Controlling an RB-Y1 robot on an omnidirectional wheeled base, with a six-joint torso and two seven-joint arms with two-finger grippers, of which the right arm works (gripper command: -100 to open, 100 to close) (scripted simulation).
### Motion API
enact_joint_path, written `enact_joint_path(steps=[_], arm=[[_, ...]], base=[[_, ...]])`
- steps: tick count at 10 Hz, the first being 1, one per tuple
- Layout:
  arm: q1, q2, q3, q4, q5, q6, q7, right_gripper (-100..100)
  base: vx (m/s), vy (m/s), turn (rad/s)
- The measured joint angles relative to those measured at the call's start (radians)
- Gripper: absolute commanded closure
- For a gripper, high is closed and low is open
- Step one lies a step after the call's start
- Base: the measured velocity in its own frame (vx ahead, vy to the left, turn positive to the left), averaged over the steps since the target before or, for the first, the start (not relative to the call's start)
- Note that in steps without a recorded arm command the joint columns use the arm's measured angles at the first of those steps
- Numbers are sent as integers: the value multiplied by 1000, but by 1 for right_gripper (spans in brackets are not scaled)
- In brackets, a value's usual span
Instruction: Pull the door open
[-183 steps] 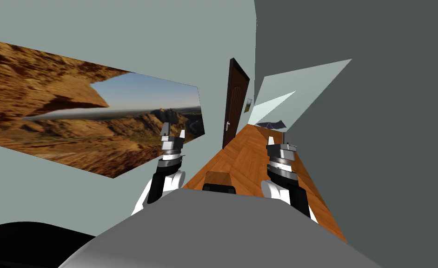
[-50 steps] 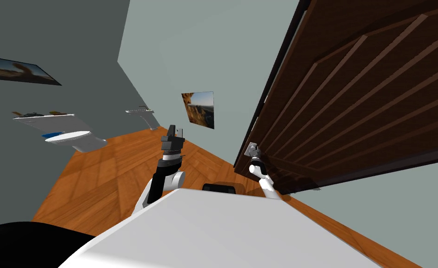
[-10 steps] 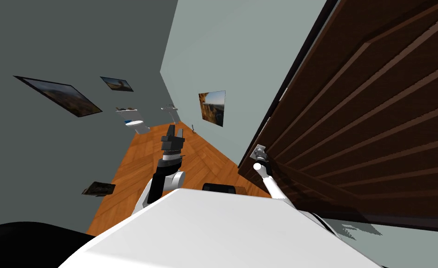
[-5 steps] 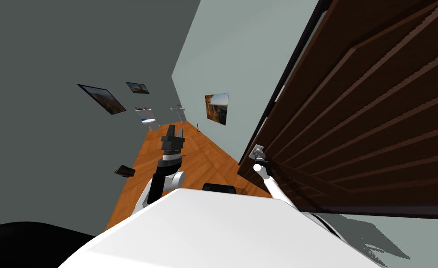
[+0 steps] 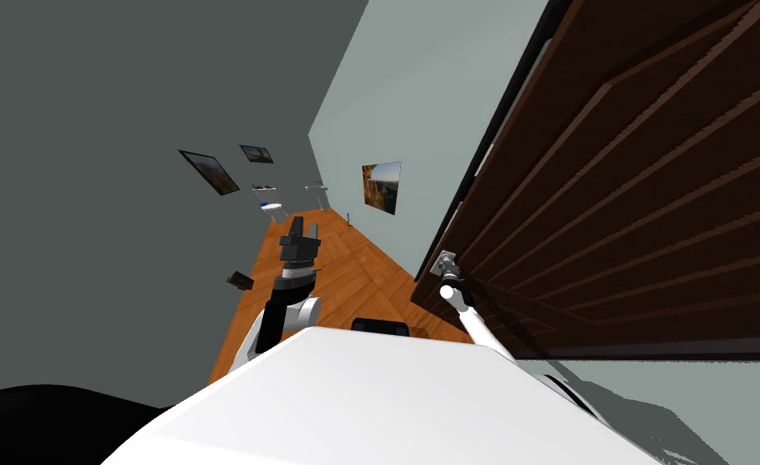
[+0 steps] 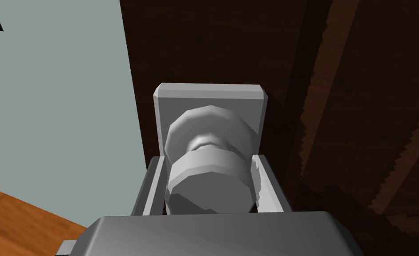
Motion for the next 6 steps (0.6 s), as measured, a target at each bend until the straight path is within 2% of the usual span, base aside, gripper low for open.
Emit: enact_joint_path(steps=[5, 6], arm=[[23, -35, 66, -28, 11, 3, -57, 100], [31, -41, 76, -40, 12, 6, -65, 100]], base=[[-241, -38, 105], [-98, -12, 37]])
